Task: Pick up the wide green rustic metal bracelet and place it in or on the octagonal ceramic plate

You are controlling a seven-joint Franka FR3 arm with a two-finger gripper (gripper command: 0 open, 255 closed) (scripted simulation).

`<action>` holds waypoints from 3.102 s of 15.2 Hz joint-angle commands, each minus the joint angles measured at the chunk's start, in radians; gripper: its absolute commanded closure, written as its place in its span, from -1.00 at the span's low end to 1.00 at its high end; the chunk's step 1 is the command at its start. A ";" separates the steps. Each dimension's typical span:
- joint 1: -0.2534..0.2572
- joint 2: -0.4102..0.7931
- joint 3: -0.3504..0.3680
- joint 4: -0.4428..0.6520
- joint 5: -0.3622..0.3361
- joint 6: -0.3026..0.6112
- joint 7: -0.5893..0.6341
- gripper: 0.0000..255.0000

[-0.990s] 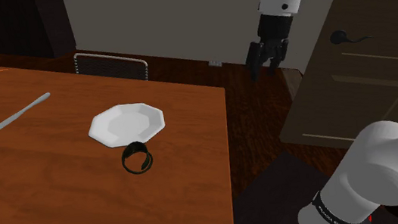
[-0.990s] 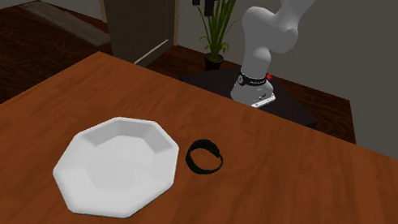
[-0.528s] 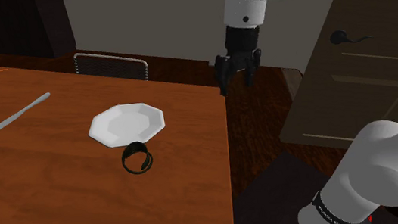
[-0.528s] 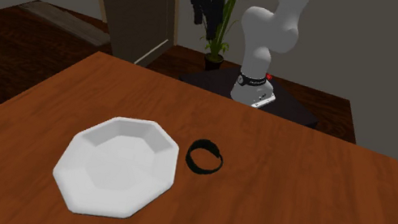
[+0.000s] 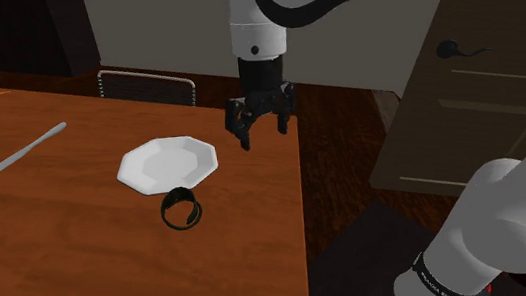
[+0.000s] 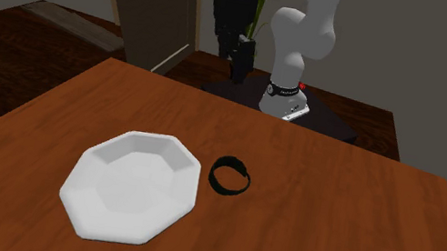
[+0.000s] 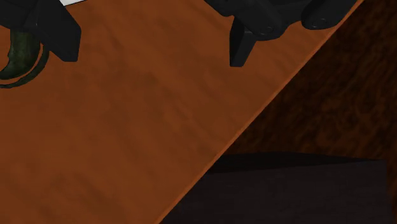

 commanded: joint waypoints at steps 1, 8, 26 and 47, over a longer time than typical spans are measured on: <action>0.003 0.073 0.035 0.044 -0.021 0.016 0.055 -1.00; 0.054 0.373 0.138 0.264 -0.148 0.022 0.276 -1.00; 0.126 0.586 0.152 0.349 -0.256 0.087 0.409 -1.00; 0.126 0.559 0.159 0.438 -0.239 -0.024 0.397 1.00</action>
